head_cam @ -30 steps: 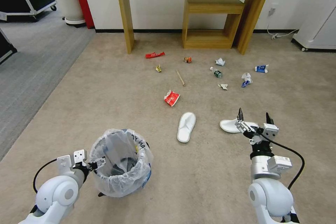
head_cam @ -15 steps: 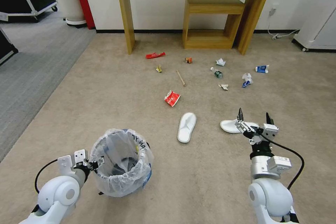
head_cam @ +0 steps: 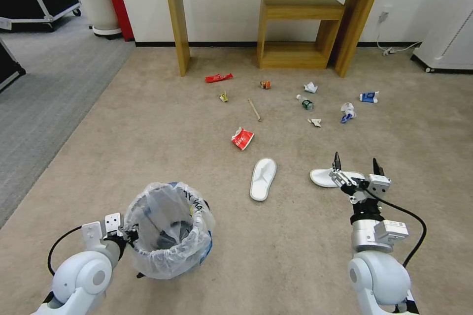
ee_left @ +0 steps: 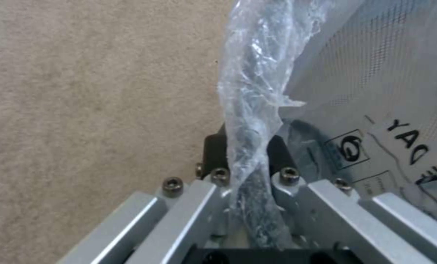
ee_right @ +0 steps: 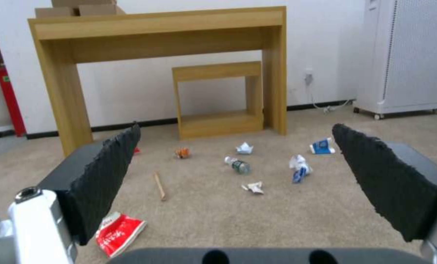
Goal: Pick up the trash bin and place the garbage on the floor into it.
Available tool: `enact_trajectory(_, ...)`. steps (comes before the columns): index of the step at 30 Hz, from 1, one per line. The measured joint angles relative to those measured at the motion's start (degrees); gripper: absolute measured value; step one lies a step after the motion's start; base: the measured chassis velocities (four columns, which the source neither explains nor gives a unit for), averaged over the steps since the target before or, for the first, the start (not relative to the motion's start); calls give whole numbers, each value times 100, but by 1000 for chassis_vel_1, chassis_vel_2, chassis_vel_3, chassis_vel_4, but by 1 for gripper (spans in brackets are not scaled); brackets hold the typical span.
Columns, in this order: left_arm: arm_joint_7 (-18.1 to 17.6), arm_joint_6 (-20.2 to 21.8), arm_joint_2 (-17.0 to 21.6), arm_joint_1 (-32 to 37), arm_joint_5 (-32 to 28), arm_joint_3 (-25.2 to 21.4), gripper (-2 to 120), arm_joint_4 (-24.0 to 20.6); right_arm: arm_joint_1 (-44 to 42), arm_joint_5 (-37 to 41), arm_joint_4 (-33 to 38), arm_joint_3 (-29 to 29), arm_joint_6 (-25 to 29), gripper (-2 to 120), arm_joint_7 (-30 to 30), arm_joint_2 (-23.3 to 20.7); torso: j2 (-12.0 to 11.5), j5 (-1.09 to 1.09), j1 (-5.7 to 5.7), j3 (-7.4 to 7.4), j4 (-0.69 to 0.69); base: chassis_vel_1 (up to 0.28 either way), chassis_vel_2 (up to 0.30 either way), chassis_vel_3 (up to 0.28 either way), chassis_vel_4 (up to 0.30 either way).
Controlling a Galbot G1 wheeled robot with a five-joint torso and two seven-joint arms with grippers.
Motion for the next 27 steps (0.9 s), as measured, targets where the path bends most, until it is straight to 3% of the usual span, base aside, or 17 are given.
enact_trajectory(11, 93, -48, -306, -8, 1, -296, 1, -173, -42, 42, 48, -52, -80, 100, 7, -49, -2, -7, 0, 2, -2, 0, 0, 0, 0)
enact_trajectory(18, 54, -60, -475, 83, -173, -738, 1, -690, -152, 205, 173, -72, -146, 100, 11, -154, -2, 0, 0, 1, 0, 0, 0, 0, 0)
enact_trajectory(27, 47, -69, -444, 299, -206, -945, 1, -1234, -225, 349, 272, -43, -143, 100, 26, -224, -2, 0, 0, 0, 0, 0, 0, 0, 0)
